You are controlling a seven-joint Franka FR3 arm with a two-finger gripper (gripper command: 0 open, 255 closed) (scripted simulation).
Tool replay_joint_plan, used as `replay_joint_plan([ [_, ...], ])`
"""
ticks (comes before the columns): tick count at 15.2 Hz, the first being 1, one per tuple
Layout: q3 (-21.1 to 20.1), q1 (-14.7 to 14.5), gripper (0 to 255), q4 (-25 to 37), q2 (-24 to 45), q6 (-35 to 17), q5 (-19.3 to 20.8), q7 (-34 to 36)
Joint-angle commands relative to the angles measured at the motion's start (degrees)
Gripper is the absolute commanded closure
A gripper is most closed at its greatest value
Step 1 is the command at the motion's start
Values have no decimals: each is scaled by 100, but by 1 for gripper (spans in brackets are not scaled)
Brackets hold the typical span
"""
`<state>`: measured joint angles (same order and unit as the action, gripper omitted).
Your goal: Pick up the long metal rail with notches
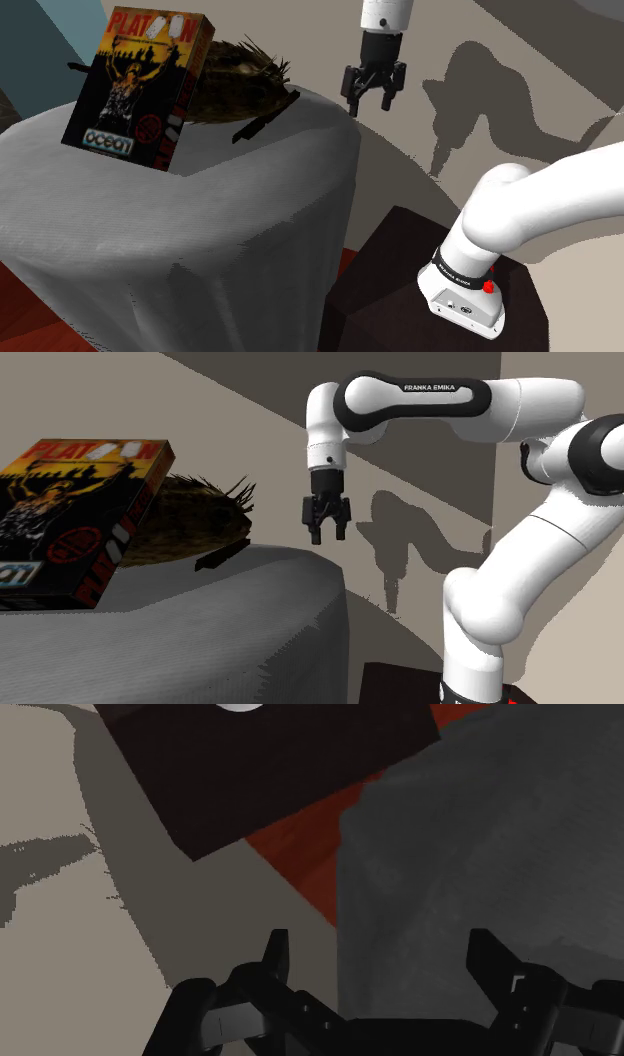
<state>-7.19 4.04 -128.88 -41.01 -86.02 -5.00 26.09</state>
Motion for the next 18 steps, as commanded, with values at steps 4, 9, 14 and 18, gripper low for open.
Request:
replay_joint_plan([
  [4,-694,362,0,638,715,-374,-342,1757],
  [9,-1315,755,0,1528,1602,-659,-341,3476],
  [14,-1852,1103,0,2640,2637,-783,15,5223],
  [18,-1921,1127,0,2575,2782,-1018,94,5535],
])
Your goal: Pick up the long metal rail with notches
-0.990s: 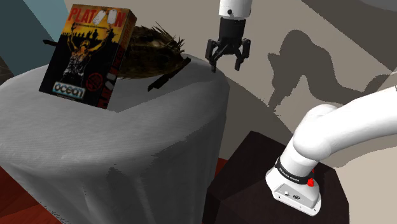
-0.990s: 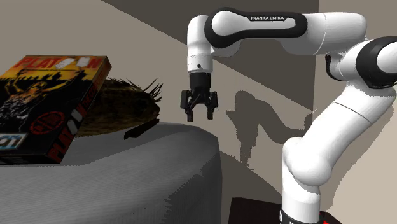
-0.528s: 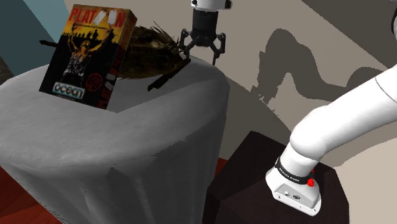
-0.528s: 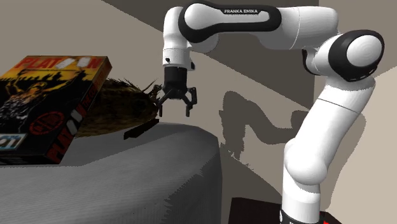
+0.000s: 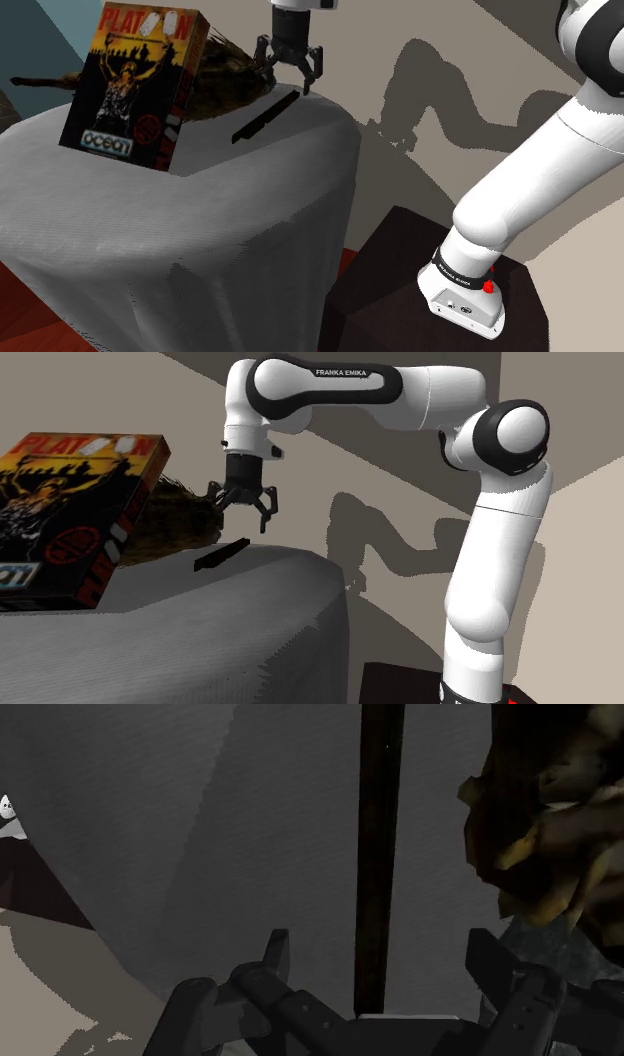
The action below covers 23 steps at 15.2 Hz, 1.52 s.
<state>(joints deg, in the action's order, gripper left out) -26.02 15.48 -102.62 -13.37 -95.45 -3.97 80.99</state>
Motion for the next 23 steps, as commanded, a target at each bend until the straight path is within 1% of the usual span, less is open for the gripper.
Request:
replay_joint_plan([
  [1,-35,-23,0,-147,0,-153,-17,40],
  [4,-30,-39,0,-424,-47,-387,-38,29],
  [7,-23,-51,0,-476,-54,-432,-39,29],
  [8,-28,-48,255,-448,-26,-429,-28,36],
  [17,-22,-52,255,-477,-54,-432,-39,29],
  [23,-20,-35,255,88,50,37,10,57],
])
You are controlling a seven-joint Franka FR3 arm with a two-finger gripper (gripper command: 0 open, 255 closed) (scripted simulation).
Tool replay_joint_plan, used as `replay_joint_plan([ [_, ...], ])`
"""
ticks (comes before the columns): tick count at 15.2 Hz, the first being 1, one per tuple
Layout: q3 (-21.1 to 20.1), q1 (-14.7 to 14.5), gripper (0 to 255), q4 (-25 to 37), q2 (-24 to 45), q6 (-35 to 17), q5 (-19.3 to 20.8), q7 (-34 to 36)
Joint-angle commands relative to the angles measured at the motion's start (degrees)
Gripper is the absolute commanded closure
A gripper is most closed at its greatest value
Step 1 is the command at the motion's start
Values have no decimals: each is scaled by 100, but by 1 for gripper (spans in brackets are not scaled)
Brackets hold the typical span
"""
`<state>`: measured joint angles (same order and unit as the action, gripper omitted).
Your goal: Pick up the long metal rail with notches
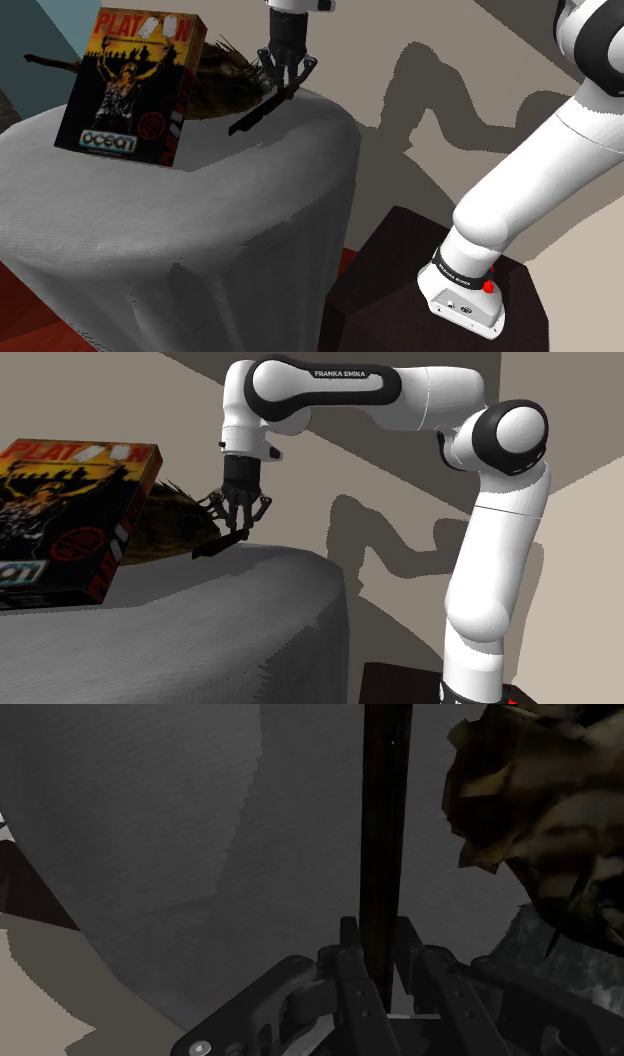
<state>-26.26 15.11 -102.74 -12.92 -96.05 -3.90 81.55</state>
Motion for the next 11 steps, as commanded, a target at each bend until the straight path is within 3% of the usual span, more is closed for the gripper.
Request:
replay_joint_plan([
  [1,1,5,255,200,27,176,12,7],
  [11,-36,21,255,1086,273,838,117,77],
])
